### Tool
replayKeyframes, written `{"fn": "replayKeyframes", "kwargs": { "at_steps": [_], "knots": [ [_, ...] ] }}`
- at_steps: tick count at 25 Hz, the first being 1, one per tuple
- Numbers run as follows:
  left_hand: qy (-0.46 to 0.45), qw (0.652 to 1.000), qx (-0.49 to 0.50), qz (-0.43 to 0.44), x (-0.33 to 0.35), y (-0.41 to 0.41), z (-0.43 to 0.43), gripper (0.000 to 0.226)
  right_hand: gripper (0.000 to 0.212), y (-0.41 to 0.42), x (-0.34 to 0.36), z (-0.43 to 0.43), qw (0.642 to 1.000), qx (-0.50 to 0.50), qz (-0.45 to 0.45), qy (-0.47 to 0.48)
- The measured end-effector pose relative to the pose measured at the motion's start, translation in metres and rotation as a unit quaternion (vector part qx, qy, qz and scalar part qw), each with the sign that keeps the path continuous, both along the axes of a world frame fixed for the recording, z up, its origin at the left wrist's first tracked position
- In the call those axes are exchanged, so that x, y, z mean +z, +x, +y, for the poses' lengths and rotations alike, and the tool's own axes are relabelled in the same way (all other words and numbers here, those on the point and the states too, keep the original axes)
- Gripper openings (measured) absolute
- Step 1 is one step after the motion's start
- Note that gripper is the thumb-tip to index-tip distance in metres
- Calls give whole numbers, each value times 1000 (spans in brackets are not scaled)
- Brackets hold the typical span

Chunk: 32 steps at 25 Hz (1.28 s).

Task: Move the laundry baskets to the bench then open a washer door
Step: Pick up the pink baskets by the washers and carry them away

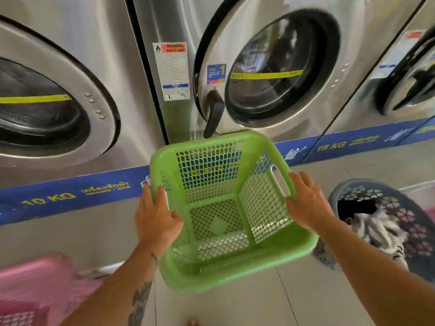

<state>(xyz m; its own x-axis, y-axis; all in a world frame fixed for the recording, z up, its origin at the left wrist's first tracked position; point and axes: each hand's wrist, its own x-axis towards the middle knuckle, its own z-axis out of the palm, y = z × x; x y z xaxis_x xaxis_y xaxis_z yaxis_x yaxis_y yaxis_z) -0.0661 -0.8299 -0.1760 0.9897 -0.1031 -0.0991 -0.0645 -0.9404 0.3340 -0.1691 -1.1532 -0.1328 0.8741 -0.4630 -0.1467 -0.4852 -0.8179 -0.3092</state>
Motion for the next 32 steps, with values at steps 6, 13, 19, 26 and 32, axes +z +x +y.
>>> {"fn": "replayKeyframes", "kwargs": {
  "at_steps": [6,13,19,26,32],
  "knots": [
    [-29,999,-23,-5,-31,13,2,85,72,54,-36,-12,1000,-11,3,-18],
    [-66,997,2,-30,-41,9,7,86,84,48,-42,-6,998,-12,-12,-62],
    [16,996,-57,-67,-39,-8,13,88,90,-7,-46,-2,997,-22,21,-66],
    [48,998,-41,-21,-24,-110,59,84,85,-109,-45,27,998,34,28,-36],
    [19,998,24,54,-29,-183,98,84,83,-151,-53,64,993,70,94,1]
  ]
}}
